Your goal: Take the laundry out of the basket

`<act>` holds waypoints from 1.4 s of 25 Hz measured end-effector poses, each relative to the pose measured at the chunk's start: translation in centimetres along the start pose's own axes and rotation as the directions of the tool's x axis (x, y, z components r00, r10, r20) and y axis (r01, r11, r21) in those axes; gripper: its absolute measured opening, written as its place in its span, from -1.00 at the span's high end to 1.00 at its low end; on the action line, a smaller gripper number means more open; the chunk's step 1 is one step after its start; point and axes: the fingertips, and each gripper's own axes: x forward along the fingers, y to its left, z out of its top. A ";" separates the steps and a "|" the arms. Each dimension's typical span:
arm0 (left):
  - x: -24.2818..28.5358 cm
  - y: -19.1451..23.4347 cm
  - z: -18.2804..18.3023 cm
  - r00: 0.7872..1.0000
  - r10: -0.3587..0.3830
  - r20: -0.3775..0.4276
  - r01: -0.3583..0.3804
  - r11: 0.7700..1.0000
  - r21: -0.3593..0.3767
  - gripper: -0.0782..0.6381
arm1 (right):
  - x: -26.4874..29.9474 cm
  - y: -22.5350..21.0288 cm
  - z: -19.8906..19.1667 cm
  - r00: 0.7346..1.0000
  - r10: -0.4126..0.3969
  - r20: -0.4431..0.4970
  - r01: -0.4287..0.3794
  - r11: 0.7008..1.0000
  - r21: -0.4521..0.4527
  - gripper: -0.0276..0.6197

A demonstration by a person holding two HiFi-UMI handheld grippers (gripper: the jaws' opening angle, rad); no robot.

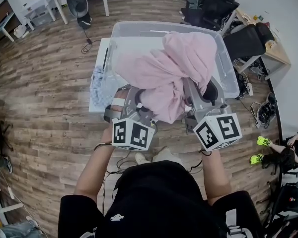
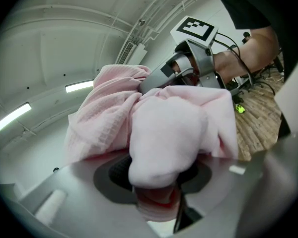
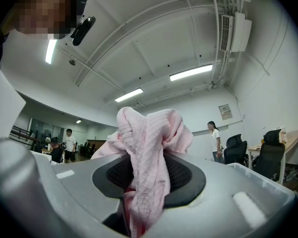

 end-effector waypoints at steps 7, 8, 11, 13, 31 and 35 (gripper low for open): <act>-0.8 -1.8 1.1 1.000 0.010 -0.014 -0.010 1.000 -0.013 0.25 | -2.2 -0.1 -0.3 1.000 0.016 0.002 -0.016 1.000 0.003 0.44; -0.9 -2.1 1.3 1.000 0.012 -0.018 -0.012 1.000 -0.012 0.25 | -2.6 -0.3 -0.3 1.000 0.021 0.001 -0.021 1.000 0.006 0.44; -1.1 -3.0 2.2 0.999 0.020 -0.031 -0.021 1.000 -0.016 0.25 | -3.7 -0.7 -0.2 0.999 0.037 -0.002 -0.037 0.999 0.013 0.44; -1.5 -3.7 2.8 0.999 0.027 -0.042 -0.028 0.999 -0.021 0.25 | -4.5 -0.8 -0.1 0.999 0.049 -0.005 -0.049 0.999 0.018 0.44; -5.4 -9.9 8.2 0.992 0.069 -0.101 -0.069 0.998 0.002 0.25 | -13.0 -1.0 0.9 0.993 0.117 0.014 -0.117 0.993 0.034 0.44; -5.9 -10.8 8.8 0.992 0.069 -0.107 -0.068 0.998 0.006 0.25 | -14.2 -1.1 1.0 0.993 0.118 0.017 -0.119 0.992 0.038 0.44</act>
